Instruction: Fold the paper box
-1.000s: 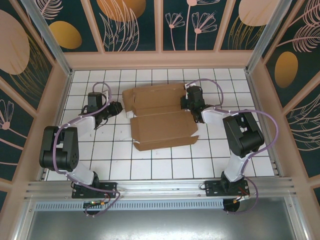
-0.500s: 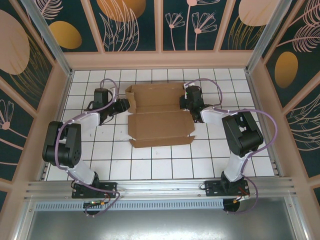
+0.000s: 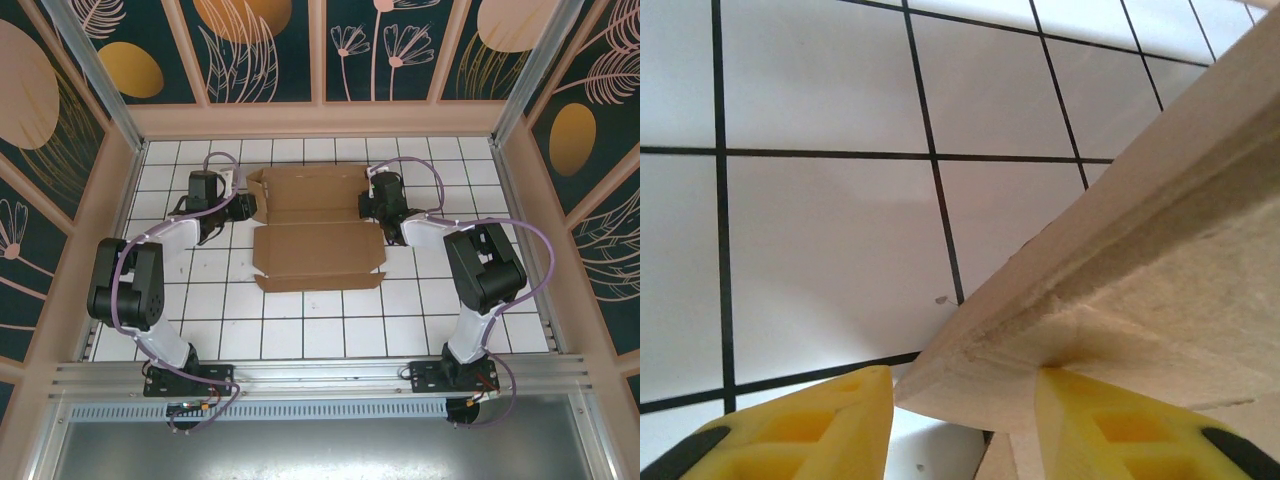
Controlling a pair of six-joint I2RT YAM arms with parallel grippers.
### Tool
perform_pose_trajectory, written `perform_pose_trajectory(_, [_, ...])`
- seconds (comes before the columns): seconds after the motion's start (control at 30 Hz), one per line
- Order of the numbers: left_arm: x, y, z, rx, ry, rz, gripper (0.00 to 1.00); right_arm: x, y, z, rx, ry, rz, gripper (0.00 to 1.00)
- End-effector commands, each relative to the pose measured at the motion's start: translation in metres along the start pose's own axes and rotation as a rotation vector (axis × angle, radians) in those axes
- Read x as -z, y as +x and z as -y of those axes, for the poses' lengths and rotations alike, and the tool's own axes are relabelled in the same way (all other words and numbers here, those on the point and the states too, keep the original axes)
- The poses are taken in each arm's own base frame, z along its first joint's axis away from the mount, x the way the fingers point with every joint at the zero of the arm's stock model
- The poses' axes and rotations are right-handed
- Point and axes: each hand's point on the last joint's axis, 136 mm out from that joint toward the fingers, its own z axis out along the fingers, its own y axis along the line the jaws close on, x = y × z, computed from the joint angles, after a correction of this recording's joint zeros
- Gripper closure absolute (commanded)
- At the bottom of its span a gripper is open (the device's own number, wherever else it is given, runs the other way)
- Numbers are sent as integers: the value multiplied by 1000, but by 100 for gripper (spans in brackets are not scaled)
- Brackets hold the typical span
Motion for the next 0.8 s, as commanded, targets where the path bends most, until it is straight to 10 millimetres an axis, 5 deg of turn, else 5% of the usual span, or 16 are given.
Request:
perform_pose_trajectory(0.0, [-3,-14,7,-96,30,39,55,-3,55,-12,32,-58,-166,100])
perform_pose_trajectory(0.27, [-9,-41,22,-217,79,100,53,-2,54,-16,50,-87,-172,100])
perform_pose_trajectory(0.53, [-24,-42,47,-303,158,77,55,1,53,-19,58,-105,-172,100])
perform_pose_trajectory(0.77, [-34,-40,37,-310,91,83,66,2,53,-17,63,-95,-177,100])
